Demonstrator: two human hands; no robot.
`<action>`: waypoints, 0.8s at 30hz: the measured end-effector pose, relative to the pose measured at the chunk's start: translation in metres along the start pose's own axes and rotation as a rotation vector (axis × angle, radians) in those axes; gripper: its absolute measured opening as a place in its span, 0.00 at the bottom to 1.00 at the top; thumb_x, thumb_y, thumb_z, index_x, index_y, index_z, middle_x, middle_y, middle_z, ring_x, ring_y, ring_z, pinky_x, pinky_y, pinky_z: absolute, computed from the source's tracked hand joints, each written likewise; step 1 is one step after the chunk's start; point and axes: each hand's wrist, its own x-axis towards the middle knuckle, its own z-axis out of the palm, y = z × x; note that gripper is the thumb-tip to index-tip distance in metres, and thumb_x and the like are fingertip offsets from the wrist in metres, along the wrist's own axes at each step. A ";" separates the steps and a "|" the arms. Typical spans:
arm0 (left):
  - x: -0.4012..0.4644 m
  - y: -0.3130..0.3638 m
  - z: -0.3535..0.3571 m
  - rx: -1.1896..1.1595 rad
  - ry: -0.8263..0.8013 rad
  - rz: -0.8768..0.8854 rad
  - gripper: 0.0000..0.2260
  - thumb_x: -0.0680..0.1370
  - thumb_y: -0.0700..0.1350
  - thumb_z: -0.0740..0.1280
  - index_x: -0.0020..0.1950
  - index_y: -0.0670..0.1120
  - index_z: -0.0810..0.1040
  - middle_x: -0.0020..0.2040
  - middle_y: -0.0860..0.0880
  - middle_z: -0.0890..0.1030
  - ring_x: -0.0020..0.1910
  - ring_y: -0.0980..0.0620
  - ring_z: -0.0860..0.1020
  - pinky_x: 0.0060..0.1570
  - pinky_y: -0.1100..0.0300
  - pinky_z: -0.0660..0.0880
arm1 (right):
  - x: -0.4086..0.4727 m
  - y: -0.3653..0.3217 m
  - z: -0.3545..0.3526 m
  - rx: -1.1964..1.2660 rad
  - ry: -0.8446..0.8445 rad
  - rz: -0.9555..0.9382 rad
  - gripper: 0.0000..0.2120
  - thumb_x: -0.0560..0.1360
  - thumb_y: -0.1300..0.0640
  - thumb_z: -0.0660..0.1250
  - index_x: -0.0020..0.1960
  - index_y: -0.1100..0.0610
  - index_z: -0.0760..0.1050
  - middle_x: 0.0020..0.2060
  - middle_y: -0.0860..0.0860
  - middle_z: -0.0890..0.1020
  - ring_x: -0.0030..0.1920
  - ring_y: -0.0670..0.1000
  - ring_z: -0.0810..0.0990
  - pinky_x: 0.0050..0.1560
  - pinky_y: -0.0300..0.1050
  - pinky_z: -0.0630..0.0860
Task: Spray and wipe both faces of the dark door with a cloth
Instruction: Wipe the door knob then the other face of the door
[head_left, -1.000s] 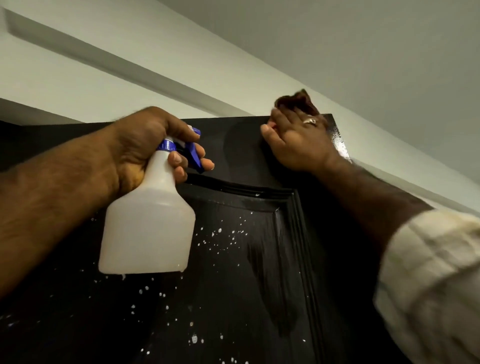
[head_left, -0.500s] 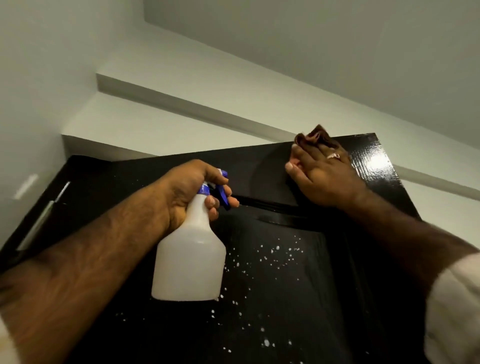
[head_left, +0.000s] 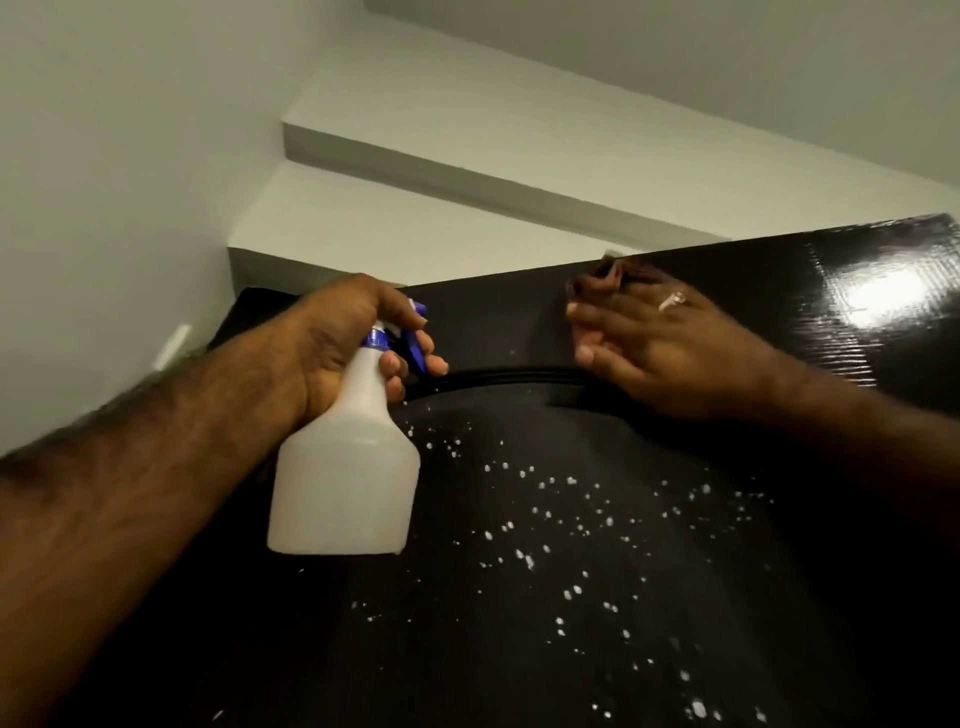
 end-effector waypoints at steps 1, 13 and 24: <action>0.002 -0.002 -0.004 0.021 0.016 -0.008 0.08 0.79 0.42 0.67 0.55 0.41 0.81 0.48 0.36 0.87 0.21 0.57 0.71 0.21 0.64 0.73 | 0.020 0.000 0.000 -0.004 0.024 0.093 0.40 0.80 0.27 0.38 0.87 0.44 0.55 0.87 0.47 0.55 0.86 0.47 0.46 0.85 0.53 0.39; -0.003 -0.034 -0.069 0.110 0.221 -0.128 0.12 0.75 0.42 0.68 0.56 0.39 0.83 0.49 0.38 0.88 0.22 0.55 0.73 0.23 0.62 0.73 | 0.073 -0.134 0.036 0.159 -0.243 -0.350 0.32 0.85 0.30 0.48 0.85 0.40 0.58 0.85 0.43 0.60 0.86 0.51 0.51 0.85 0.60 0.46; -0.019 -0.045 -0.118 0.160 0.304 -0.148 0.10 0.75 0.39 0.68 0.54 0.38 0.82 0.46 0.38 0.88 0.22 0.55 0.73 0.25 0.61 0.74 | 0.192 -0.188 0.049 0.027 -0.051 0.005 0.36 0.86 0.32 0.43 0.88 0.50 0.49 0.88 0.52 0.49 0.87 0.56 0.44 0.85 0.62 0.40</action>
